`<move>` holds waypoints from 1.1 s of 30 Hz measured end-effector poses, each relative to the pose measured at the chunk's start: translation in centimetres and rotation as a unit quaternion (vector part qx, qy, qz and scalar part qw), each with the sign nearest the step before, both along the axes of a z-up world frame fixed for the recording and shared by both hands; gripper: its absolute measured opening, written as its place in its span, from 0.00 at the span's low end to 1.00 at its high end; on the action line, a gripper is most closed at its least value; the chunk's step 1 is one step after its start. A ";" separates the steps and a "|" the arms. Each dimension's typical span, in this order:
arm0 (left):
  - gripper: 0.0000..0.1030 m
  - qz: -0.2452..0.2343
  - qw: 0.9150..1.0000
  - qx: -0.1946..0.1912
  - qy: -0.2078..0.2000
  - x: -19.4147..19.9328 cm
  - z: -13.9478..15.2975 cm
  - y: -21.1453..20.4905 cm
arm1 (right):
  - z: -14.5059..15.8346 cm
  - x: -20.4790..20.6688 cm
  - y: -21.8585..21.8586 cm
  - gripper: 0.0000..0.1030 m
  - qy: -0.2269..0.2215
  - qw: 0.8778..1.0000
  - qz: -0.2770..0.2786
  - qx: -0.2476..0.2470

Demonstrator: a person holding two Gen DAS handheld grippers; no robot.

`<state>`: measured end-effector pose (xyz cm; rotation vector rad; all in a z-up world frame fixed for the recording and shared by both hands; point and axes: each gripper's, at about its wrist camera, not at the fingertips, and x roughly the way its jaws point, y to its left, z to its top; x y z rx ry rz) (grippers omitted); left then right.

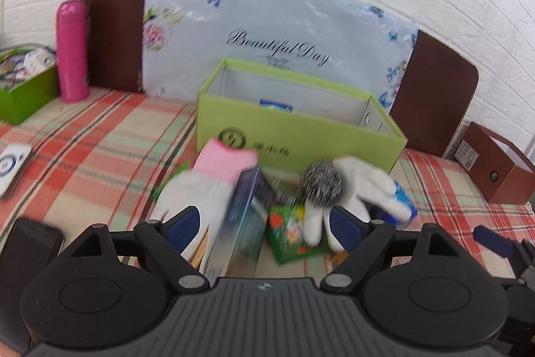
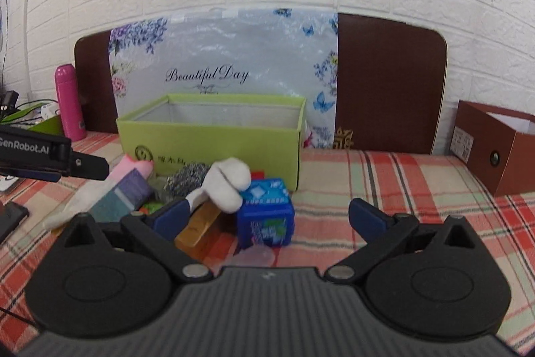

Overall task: Organize objects
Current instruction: 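Grasp the teal box with the left tool while the right tool grasps the clear strip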

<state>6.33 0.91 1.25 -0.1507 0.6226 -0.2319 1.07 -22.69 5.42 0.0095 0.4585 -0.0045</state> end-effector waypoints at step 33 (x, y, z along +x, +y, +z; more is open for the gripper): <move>0.55 -0.049 0.996 0.072 0.007 3.1 -3.1 -2.5 | -6.6 -2.1 -3.2 1.00 0.119 0.989 -0.083 0.006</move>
